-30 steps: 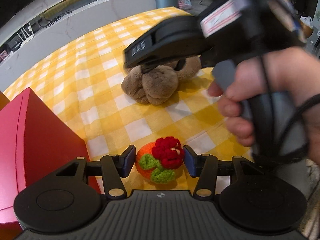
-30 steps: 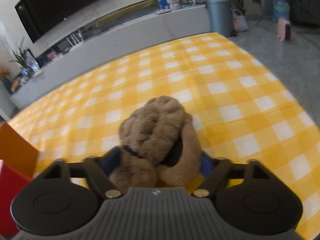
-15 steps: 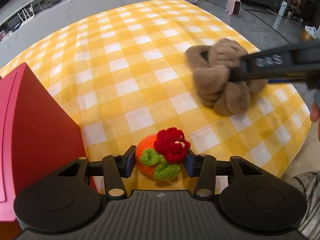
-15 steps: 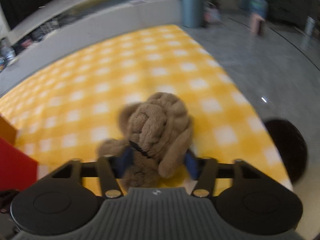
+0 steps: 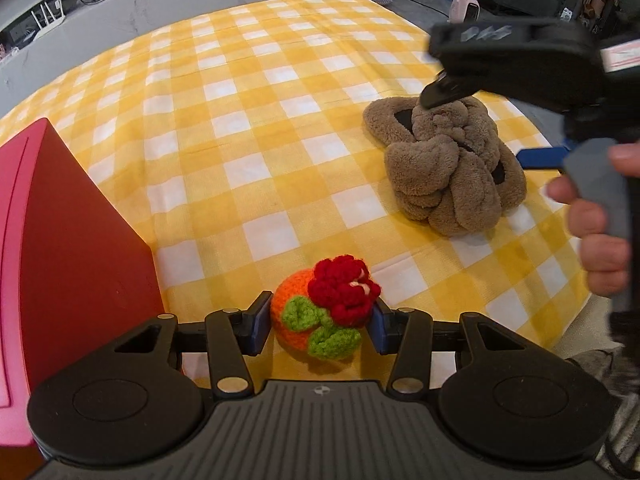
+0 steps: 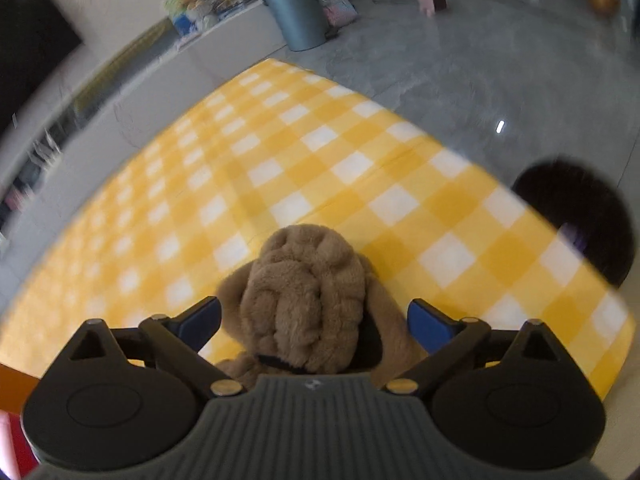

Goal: Organize soft objects
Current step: 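Close the right tool on the brown plush toy and lift it, then carry the plush toy in the right tool while the left tool carries the fruit to the bin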

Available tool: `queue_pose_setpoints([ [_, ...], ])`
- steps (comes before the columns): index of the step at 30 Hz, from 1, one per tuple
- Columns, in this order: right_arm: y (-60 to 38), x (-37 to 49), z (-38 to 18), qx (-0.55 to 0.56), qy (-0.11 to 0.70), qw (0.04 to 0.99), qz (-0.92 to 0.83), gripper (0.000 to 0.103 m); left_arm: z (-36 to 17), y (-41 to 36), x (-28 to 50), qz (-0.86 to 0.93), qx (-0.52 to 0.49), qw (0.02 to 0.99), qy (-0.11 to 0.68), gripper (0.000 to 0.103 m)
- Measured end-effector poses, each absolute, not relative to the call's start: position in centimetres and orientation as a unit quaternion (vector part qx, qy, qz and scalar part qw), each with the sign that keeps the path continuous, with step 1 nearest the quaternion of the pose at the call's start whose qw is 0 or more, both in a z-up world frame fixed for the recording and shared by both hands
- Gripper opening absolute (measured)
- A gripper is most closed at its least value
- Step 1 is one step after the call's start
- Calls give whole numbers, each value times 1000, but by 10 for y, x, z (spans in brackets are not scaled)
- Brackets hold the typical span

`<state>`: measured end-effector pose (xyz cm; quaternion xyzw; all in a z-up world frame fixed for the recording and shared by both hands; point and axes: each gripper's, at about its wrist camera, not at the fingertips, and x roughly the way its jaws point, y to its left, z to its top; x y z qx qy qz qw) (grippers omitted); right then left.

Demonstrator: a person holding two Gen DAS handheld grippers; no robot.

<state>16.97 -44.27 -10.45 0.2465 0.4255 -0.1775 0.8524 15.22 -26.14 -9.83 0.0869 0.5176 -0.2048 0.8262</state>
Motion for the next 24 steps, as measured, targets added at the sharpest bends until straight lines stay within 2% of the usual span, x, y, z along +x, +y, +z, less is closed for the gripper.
queue_pose_setpoints([
  [6, -420, 192, -122, 154, 471, 852, -170, 98, -97, -265, 153, -208, 90, 820, 526, 54],
  [12, -413, 186, -122, 119, 466, 866, -138, 68, -94, -273, 149, -188, 130, 829, 510, 54],
  [15, -415, 183, -119, 120, 464, 868, -129, 61, -91, -276, 146, -182, 145, 833, 503, 54],
  [24, -425, 161, -97, 157, 427, 884, -108, 60, -79, -285, 132, -177, 162, 840, 486, 54],
])
